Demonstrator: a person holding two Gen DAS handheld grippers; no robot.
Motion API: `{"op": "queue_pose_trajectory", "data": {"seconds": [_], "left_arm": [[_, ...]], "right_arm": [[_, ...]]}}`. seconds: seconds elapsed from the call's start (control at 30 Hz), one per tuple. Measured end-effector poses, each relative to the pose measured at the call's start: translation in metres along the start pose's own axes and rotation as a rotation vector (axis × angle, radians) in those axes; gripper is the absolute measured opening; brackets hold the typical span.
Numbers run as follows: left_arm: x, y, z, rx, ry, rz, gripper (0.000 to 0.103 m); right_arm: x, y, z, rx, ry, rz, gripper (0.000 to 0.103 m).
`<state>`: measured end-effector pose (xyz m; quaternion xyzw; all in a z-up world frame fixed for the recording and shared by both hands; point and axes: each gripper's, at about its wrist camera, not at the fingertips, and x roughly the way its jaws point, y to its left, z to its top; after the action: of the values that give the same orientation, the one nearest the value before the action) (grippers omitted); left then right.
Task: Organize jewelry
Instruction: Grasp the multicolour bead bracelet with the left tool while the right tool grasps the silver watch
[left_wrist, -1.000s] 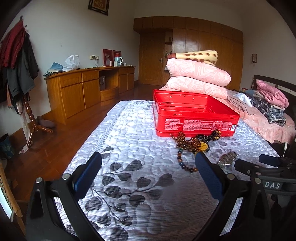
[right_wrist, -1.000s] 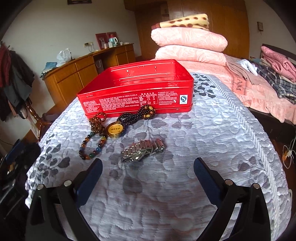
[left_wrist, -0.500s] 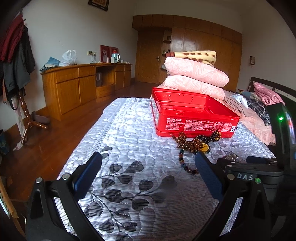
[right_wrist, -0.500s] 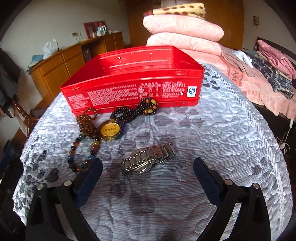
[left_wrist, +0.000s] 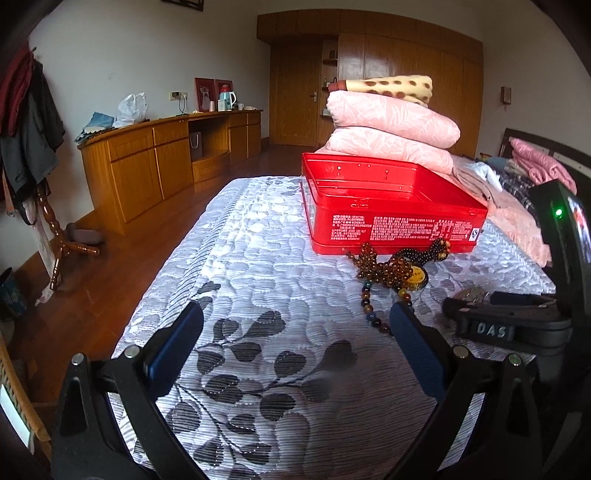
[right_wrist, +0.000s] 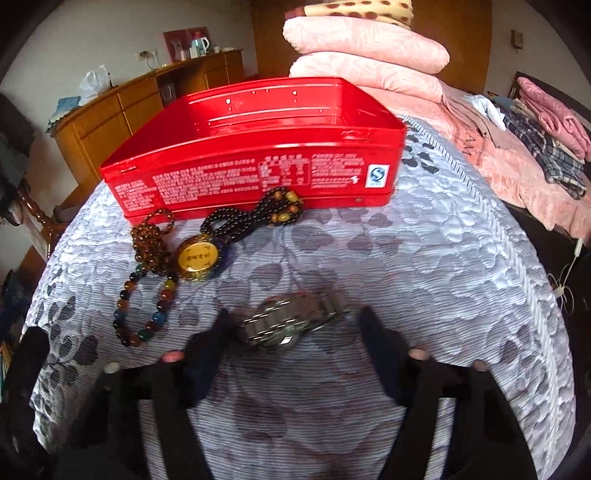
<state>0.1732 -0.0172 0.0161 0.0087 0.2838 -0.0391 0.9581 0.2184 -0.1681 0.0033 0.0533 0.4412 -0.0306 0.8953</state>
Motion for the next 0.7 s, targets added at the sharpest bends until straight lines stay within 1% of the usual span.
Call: {"op": "queue_pose_trajectory", "data": {"seconds": [0.1,0.13,0.17,0.23,0.37,0.57,0.67,0.7], "left_arm": [[0.001,-0.005,0.001,0.015,0.004,0.003,0.098],[0.001,-0.007,0.002,0.016,0.008,-0.005,0.098],[0.003,-0.010,0.004,0.013,0.013,-0.022,0.098],[0.006,-0.015,0.007,0.007,0.026,-0.041,0.098],[0.023,-0.032,0.014,-0.004,0.096,-0.103,0.098],[0.052,-0.053,0.015,0.002,0.223,-0.101,0.097],[0.060,-0.055,0.014,-0.013,0.258,-0.100,0.096],[0.059,-0.055,0.014,-0.025,0.252,-0.099,0.093]], "right_arm": [[-0.003,-0.007,-0.001,-0.030,-0.002,0.021,0.051],[-0.003,-0.009,-0.002,-0.039,-0.001,0.018,0.046],[-0.004,-0.011,-0.003,-0.043,-0.001,0.021,0.044],[-0.005,-0.015,-0.004,-0.044,0.002,0.035,0.044],[-0.007,-0.019,-0.006,-0.058,0.005,0.054,0.044],[-0.010,-0.027,-0.008,-0.060,0.005,0.090,0.044],[-0.010,-0.029,-0.008,-0.063,0.000,0.103,0.044],[-0.010,-0.029,-0.008,-0.064,-0.001,0.107,0.044]]}}
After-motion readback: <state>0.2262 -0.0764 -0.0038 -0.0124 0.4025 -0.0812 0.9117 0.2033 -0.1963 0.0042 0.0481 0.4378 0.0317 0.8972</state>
